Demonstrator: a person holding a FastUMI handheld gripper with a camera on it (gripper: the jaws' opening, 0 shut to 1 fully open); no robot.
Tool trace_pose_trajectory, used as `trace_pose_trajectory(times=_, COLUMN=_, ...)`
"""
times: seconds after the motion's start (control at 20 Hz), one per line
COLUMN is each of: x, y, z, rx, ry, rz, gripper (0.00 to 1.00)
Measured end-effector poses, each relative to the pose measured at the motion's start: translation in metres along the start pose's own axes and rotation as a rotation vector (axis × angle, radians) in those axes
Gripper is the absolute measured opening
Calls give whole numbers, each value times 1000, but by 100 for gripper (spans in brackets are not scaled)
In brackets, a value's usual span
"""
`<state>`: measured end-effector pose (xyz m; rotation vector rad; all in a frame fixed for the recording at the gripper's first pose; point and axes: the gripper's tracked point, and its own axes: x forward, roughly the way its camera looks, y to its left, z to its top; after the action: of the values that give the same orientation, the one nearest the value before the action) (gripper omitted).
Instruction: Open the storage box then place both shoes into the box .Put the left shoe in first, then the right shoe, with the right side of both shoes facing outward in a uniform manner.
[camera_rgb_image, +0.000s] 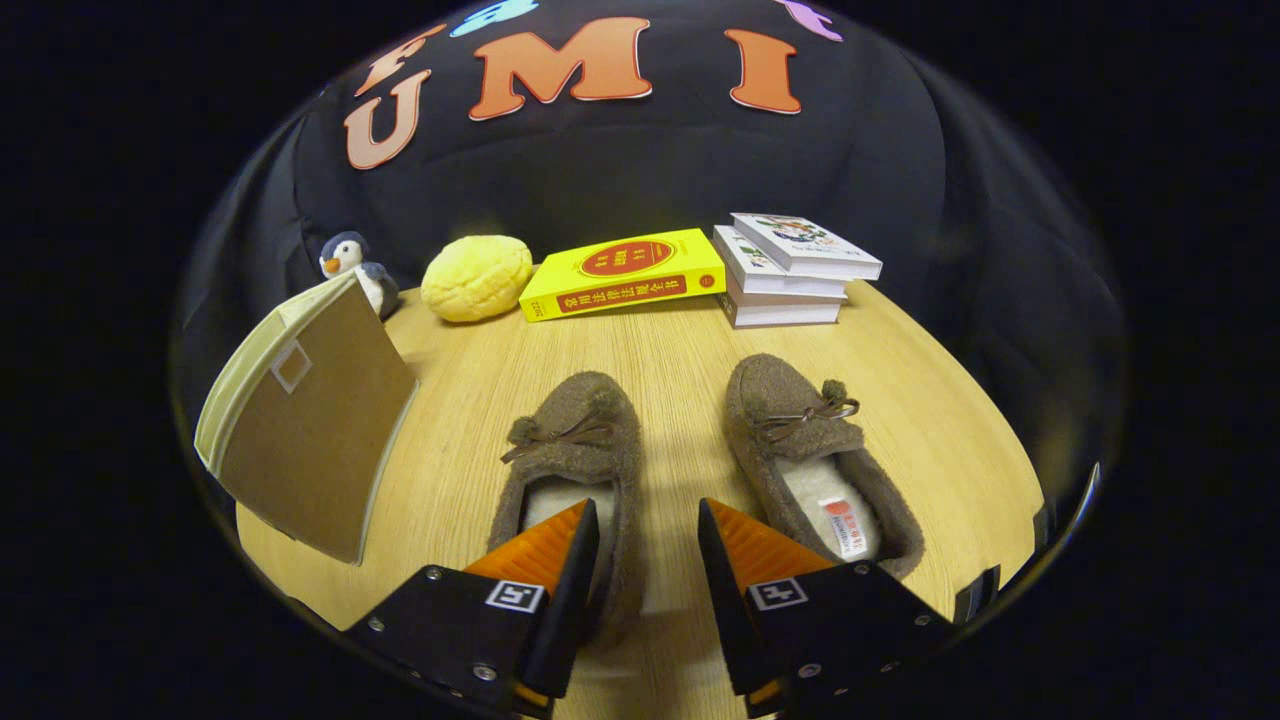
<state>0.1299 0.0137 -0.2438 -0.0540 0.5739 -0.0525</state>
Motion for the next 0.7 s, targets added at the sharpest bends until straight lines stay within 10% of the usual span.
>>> trace_pose_trajectory(times=0.7, x=39, y=17, z=7, rx=26, ry=18, rz=47, gripper=1)
